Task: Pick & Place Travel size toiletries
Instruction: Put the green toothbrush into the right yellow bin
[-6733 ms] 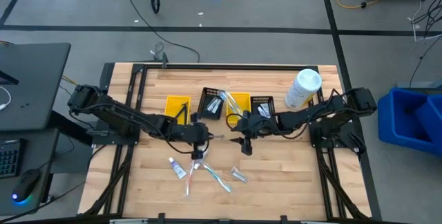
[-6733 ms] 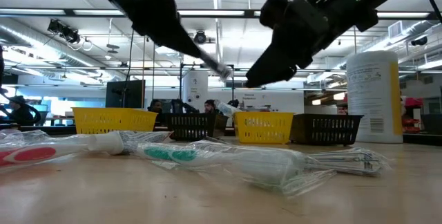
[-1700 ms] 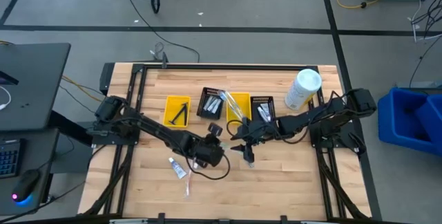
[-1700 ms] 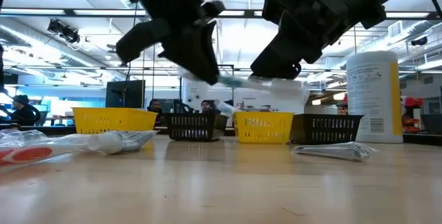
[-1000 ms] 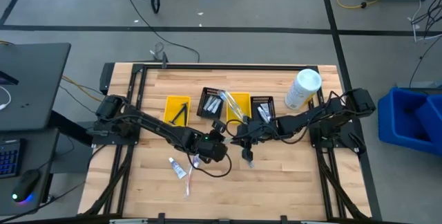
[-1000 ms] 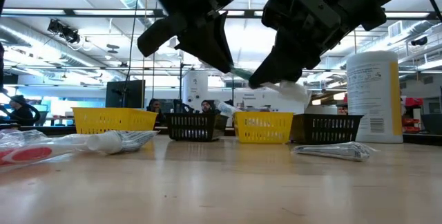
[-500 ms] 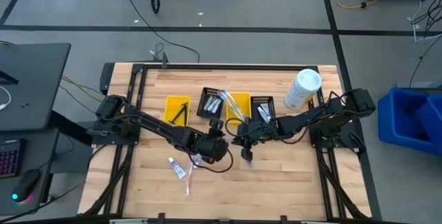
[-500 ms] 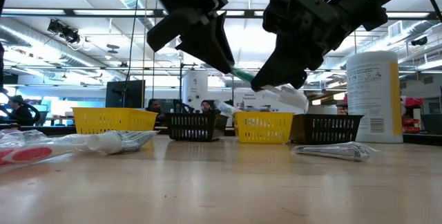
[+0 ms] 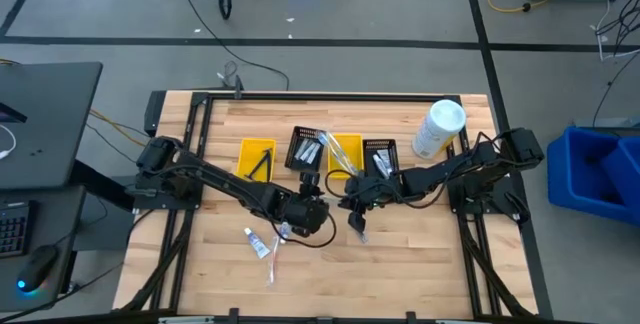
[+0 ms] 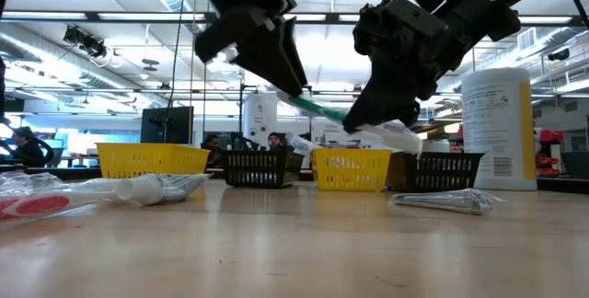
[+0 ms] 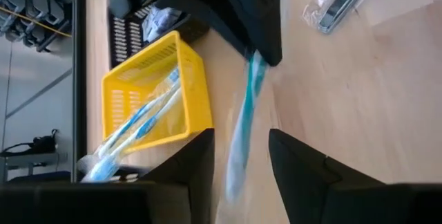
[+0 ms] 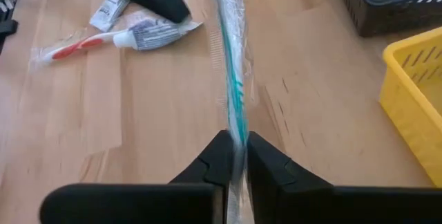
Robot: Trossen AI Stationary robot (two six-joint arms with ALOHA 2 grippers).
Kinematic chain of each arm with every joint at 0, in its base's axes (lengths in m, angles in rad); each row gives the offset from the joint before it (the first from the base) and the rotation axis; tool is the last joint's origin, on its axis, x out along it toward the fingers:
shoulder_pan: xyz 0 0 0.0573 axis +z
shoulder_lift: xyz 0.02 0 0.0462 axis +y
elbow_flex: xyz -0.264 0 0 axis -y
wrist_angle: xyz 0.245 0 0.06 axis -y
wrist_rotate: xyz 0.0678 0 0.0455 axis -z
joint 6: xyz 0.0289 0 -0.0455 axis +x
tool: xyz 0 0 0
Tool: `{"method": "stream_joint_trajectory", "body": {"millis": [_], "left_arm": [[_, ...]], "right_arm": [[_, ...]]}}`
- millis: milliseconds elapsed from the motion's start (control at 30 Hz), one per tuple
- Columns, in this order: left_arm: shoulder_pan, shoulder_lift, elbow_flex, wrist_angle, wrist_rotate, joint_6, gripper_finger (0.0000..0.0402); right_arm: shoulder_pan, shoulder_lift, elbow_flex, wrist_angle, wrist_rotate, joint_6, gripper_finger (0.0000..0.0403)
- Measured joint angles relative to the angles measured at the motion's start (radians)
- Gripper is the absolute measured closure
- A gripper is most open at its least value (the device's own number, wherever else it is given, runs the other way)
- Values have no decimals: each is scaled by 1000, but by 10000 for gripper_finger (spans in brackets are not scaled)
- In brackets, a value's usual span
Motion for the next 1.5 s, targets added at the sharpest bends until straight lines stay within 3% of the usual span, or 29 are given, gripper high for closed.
{"method": "stream_joint_trajectory", "body": {"millis": [433, 700, 900, 1133, 1500], "left_arm": [[2, -317, -3, -167, 94, -119, 273], [10, -503, -169, -109, 161, -214, 282], [11, -575, -387, 160, 185, -243, 288], [14, -569, -491, 330, 191, -245, 289], [14, -567, -501, 370, 194, -245, 289]], "right_arm": [[-14, -4, 0, 39, 37, 5, 369], [-29, -65, 6, 69, 294, -49, 368], [-107, -98, 7, 112, 469, -155, 368], [-228, -75, -11, 124, 406, -93, 368], [-245, 47, -31, 167, 381, -49, 368]]}}
